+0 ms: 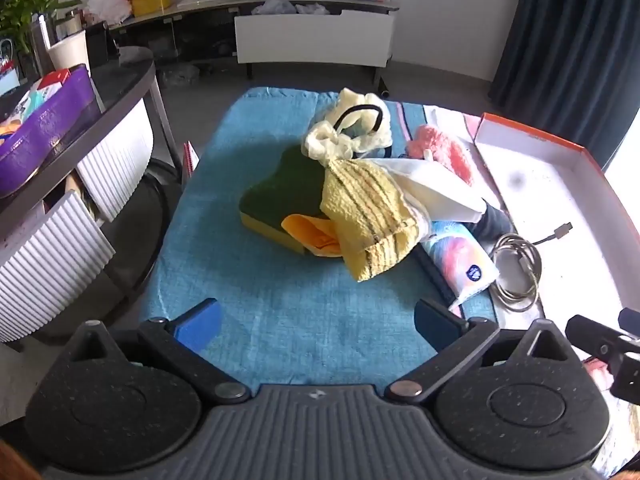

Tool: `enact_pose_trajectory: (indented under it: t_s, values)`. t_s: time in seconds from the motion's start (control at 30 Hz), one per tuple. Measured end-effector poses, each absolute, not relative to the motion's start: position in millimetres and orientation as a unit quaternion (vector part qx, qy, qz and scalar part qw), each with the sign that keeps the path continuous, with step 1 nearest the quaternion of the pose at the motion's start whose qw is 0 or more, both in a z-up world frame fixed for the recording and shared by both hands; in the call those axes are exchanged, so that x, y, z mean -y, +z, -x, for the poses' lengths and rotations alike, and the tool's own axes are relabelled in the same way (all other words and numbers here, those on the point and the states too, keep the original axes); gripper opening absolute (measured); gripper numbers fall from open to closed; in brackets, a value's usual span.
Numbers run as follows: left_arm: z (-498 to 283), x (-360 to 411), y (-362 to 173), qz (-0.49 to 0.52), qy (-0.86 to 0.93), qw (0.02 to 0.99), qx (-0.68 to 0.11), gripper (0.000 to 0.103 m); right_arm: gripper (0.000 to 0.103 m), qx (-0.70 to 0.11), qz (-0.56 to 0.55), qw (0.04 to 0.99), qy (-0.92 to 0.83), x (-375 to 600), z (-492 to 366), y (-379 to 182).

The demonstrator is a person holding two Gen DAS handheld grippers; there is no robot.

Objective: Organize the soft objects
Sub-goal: 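Move the left tool toward the yellow knitted dishcloth while the right tool approaches the tissue pack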

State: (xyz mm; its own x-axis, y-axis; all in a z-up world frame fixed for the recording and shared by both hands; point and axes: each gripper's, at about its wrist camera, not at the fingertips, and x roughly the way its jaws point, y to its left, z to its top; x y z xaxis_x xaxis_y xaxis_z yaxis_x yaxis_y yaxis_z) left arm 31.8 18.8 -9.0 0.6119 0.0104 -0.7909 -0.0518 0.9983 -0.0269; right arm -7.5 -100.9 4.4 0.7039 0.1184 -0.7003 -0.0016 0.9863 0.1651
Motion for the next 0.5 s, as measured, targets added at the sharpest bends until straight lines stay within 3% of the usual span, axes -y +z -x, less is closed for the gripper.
enact_pose_trajectory:
  t_s: [0.3, 0.5]
  values:
    - [-43.0, -22.9, -15.5, 0.019, 0.029, 0.891, -0.453, 0.103, 0.102, -0.362, -0.08, 0.928, 0.048, 92.7, 2.8, 3.3]
    - [-44.2, -23.8, -15.7, 0.024, 0.02, 0.892, -0.451, 0.103, 0.102, -0.398, -0.062, 0.914, 0.045, 82.9, -10.6, -0.9]
